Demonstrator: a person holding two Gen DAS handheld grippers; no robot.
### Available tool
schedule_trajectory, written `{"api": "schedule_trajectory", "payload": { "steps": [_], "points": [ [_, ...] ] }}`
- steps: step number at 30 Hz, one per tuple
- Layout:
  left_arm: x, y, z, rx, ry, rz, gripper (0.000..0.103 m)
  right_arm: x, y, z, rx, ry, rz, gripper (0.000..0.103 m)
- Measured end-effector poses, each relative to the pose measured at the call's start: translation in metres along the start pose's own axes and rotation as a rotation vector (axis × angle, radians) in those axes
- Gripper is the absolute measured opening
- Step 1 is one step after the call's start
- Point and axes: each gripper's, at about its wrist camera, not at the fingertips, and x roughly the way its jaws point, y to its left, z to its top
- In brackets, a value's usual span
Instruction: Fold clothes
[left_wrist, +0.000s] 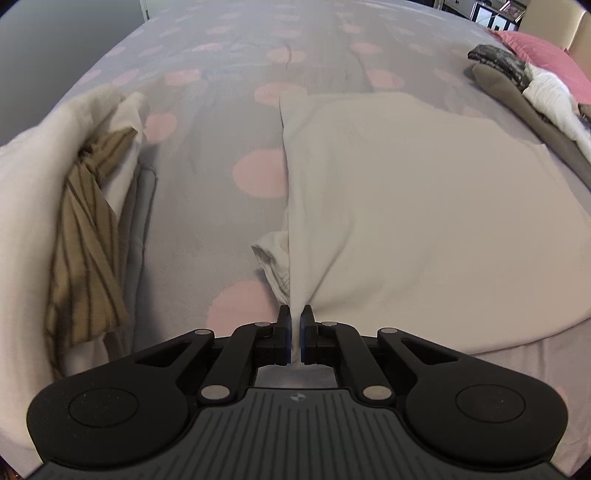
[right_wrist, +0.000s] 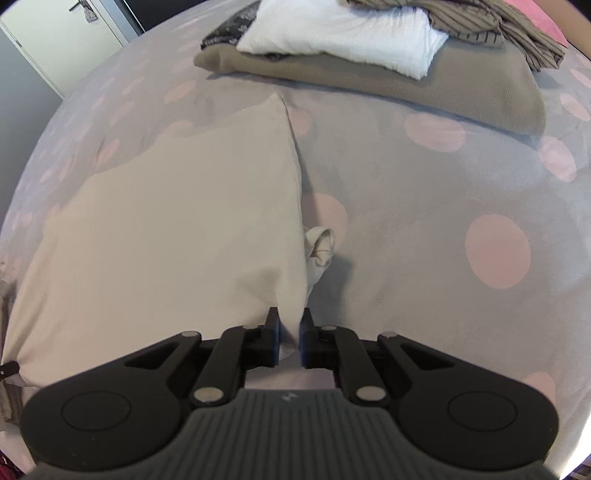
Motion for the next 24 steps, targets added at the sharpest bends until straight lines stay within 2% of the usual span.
{"api": "schedule_trajectory", "payload": {
  "steps": [5, 11, 18, 24],
  "points": [
    [-0.034, -0.002, 0.006, 0.015, -0.009, -0.001, 0.002, -0.037, 0.003, -0.001, -0.018, -0.007, 0.030, 0.010],
    [-0.062, 0.001, -0.016, 0.055, 0.025, 0.005, 0.002, -0.073, -0.012, -0.025, -0.042, 0.035, 0.048, 0.010],
    [-0.074, 0.001, -0.062, 0.135, 0.109, -0.001, 0.002, -0.086, -0.028, -0.071, -0.117, 0.104, 0.027, 0.010],
    [-0.058, -0.013, -0.088, 0.213, 0.179, 0.037, 0.002, -0.068, -0.029, -0.096, -0.174, 0.166, -0.022, 0.010]
  ]
}}
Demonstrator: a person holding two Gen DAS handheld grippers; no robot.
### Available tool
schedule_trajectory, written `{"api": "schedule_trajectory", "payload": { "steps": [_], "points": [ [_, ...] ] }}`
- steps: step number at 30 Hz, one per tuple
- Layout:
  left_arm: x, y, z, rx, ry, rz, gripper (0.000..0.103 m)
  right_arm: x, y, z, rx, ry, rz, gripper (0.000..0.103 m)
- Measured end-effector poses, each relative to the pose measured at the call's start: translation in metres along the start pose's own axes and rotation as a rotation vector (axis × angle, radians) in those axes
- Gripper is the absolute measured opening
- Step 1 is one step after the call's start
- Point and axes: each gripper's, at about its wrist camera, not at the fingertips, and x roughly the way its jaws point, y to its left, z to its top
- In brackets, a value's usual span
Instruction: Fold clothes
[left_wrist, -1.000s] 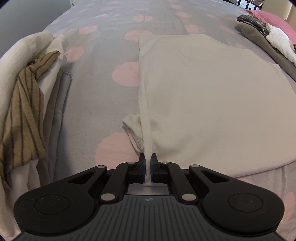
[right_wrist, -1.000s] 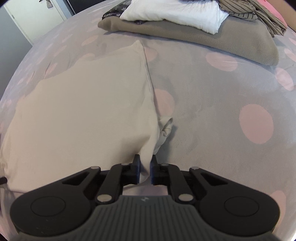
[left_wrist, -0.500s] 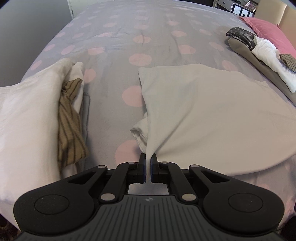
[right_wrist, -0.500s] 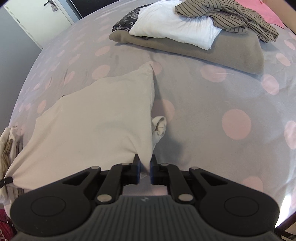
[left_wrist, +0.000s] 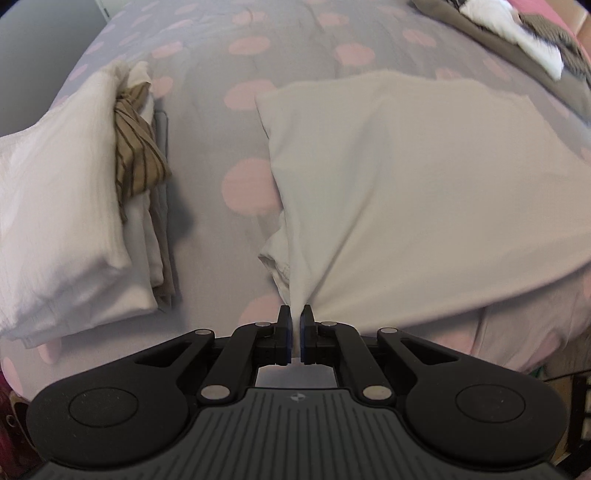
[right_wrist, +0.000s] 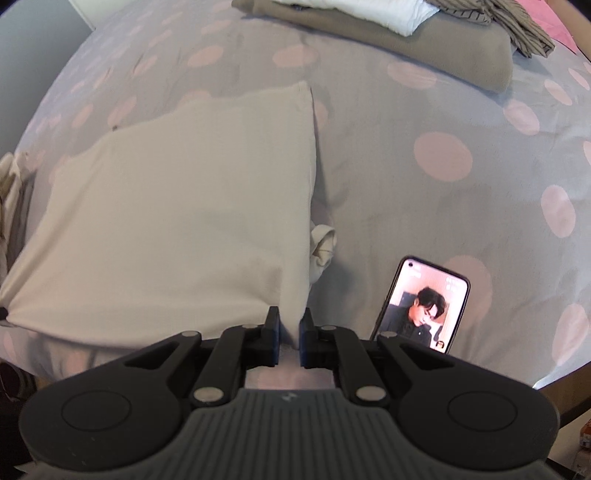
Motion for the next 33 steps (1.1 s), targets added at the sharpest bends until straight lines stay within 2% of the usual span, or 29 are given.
{"api": "schedule_trajectory", "payload": {
  "steps": [5, 9, 12, 13, 14, 15, 21, 23, 26, 33],
  "points": [
    [0.027, -0.013, -0.003, 0.056, 0.060, 0.033, 0.002, 0.030, 0.001, -0.009, -0.039, 0.059, -0.044, 0.011],
    [0.041, -0.013, -0.003, 0.063, 0.087, 0.047, 0.005, 0.047, 0.000, -0.012, -0.059, 0.093, -0.051, 0.011],
    [0.048, -0.010, -0.003, 0.073, 0.117, 0.046, 0.011, 0.046, -0.004, -0.011, -0.041, 0.108, -0.034, 0.018],
    [0.047, -0.009, -0.004, 0.071, 0.119, 0.044, 0.016, 0.044, -0.006, -0.009, -0.029, 0.112, -0.034, 0.027],
    [0.044, -0.007, -0.005, 0.068, 0.117, 0.043, 0.019, 0.040, -0.009, -0.007, -0.015, 0.108, -0.039, 0.041],
    [0.041, -0.004, -0.005, 0.058, 0.106, 0.042, 0.024, 0.036, -0.011, -0.004, -0.001, 0.092, -0.042, 0.043],
    [0.016, 0.008, 0.009, -0.008, -0.016, 0.056, 0.031, 0.021, -0.027, 0.016, 0.095, 0.007, 0.007, 0.046],
    [0.015, 0.006, 0.016, -0.006, -0.044, 0.083, 0.031, 0.026, -0.023, 0.027, 0.087, -0.007, 0.011, 0.050],
    [0.018, 0.001, 0.026, -0.002, -0.058, 0.107, 0.031, 0.034, -0.016, 0.033, 0.063, -0.022, -0.002, 0.052],
    [0.033, -0.014, 0.045, 0.030, -0.067, 0.111, 0.031, 0.055, -0.011, 0.059, 0.069, -0.045, 0.008, 0.057]
  ]
}}
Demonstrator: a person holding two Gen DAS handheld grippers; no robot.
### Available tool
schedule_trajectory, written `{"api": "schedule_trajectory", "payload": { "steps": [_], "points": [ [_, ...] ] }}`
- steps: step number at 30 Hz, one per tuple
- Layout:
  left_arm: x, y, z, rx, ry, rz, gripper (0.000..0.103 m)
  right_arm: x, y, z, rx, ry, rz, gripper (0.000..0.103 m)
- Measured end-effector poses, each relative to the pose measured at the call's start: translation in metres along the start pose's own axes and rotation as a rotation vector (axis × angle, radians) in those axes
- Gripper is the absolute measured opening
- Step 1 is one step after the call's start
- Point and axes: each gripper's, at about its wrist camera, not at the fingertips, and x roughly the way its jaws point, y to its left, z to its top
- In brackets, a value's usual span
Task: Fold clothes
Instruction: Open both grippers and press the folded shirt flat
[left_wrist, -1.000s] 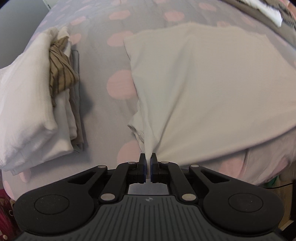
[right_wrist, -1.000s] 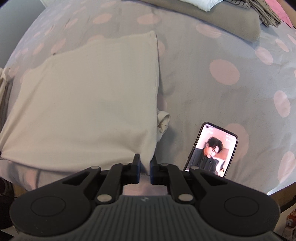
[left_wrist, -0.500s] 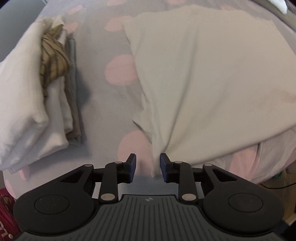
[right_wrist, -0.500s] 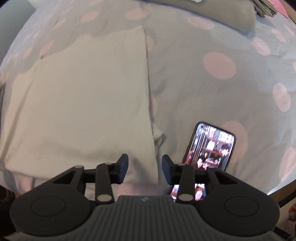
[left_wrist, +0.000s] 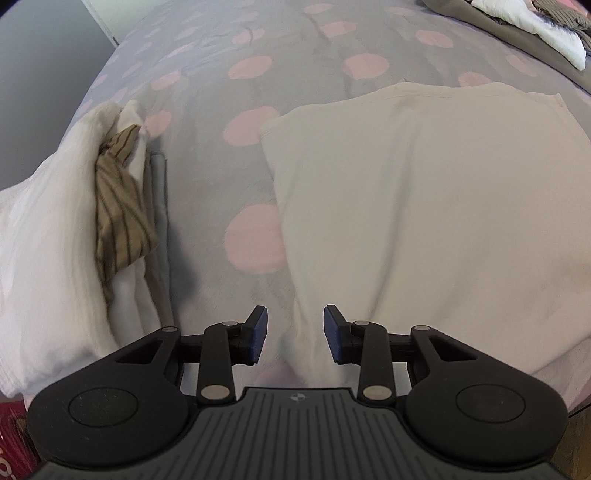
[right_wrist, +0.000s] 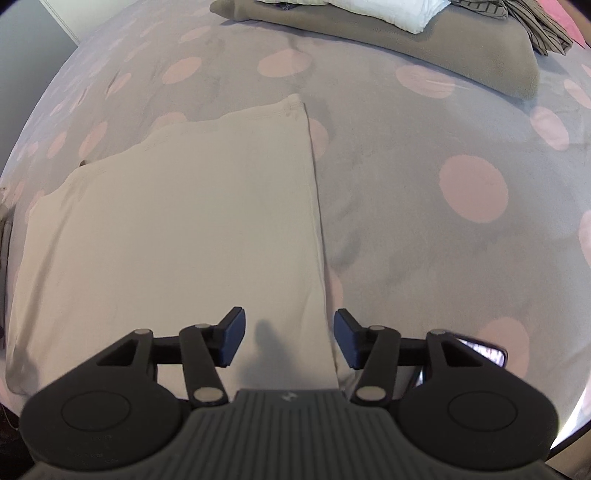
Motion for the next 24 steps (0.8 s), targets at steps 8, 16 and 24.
{"api": "schedule_trajectory", "payload": {
  "steps": [8, 16, 24],
  "points": [
    [0.023, -0.006, 0.023, 0.010, 0.011, -0.013, 0.031, 0.029, -0.009, 0.027, 0.087, -0.020, 0.005, 0.057],
    [0.036, -0.014, 0.035, 0.021, 0.027, -0.024, 0.032, 0.054, 0.003, 0.033, 0.080, 0.007, -0.017, 0.059],
    [0.044, -0.019, 0.040, 0.032, 0.039, -0.021, 0.032, 0.056, 0.026, 0.030, 0.021, 0.001, -0.044, 0.016]
  ]
}}
